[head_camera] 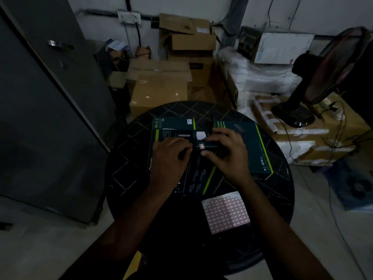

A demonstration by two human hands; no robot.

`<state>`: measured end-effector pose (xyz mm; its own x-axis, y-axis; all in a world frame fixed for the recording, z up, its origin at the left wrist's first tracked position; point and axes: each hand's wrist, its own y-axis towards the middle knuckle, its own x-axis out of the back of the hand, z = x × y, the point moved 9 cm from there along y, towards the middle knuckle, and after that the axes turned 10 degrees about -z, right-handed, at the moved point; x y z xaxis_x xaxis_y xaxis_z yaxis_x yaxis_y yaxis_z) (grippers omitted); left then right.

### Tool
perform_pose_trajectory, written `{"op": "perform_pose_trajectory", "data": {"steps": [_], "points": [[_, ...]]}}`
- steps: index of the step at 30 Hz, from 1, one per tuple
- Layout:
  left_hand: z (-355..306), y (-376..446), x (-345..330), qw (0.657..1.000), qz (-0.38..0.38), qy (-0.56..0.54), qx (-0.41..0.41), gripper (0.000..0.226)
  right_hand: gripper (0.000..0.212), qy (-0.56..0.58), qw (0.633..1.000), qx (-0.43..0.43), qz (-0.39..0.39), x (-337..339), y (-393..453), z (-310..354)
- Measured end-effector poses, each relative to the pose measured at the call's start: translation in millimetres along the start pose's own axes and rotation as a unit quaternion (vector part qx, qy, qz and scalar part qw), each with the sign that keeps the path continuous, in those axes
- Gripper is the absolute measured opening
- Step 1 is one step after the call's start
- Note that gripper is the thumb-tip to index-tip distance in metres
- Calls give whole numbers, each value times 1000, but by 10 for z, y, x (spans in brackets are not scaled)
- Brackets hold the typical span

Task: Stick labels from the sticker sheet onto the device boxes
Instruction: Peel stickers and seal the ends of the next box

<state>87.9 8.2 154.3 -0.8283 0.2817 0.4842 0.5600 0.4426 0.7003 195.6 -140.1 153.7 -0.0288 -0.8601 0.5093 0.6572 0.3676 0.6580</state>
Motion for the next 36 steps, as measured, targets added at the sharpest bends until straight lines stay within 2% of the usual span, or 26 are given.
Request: {"op": "perform_pose_trajectory", "data": {"steps": [2,5,13,18,22,25,27,31,36], "points": [[-13,-12,-16,1000,3,6,-6,18,19,-24,1000,1,-19,-34,-24,34],[-50,-18,-22,1000,5,11,-21,21,10,-67,997,3,-49,-65,-68,76],[-139,-28,-61,993,-2,62,-98,16,11,-19,998,-7,-56,-14,-88,15],[-135,-97,-137,991,-3,92,-96,22,11,-47,996,0,-74,-28,-97,52],[-72,-8,-67,993,5,74,-96,24,17,-5,998,-5,-62,34,-64,-67],[169,9,28,998,2,55,-39,25,20,38,993,-65,-93,158,-109,-285],[370,25,87,1000,-6,15,18,19,20,68,989,-102,-87,161,-129,-371],[476,63,115,997,4,-63,44,19,19,71,990,-102,-66,213,-101,-367],[748,67,184,978,4,-166,122,14,16,119,987,-110,-24,258,-63,-498]]}}
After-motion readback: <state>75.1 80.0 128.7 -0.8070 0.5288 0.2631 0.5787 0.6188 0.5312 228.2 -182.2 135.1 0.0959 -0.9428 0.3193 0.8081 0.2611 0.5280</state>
